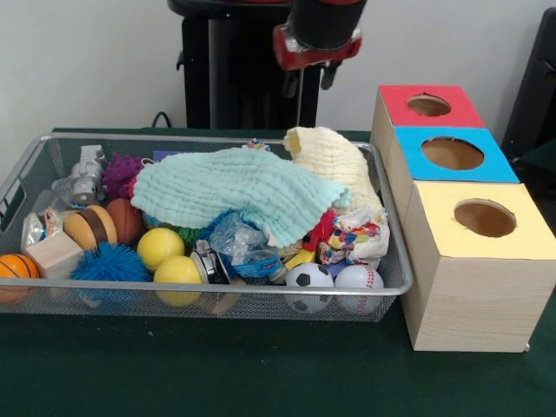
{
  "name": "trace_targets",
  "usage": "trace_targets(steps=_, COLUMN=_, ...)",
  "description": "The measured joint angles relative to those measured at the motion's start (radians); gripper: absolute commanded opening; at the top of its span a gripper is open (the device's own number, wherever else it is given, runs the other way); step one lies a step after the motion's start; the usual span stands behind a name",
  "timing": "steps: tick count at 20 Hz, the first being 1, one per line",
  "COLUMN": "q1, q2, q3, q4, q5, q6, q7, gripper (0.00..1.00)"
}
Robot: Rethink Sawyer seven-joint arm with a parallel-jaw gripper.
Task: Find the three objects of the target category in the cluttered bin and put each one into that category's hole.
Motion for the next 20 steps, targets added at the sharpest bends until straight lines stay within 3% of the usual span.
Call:
trace_targets(steps=9, q1=-0.088, q2=0.093, q3=0.009, q4=-0.11, q5=-0.09, q6=-0.032, q7=0.0, gripper=1.0)
trace_targets(steps=20, q1=-0.186, q2=0.175, q3=0.124, q4=-0.125, q5=-0.098, q6=-0.237, q7=0.0, gripper=1.0)
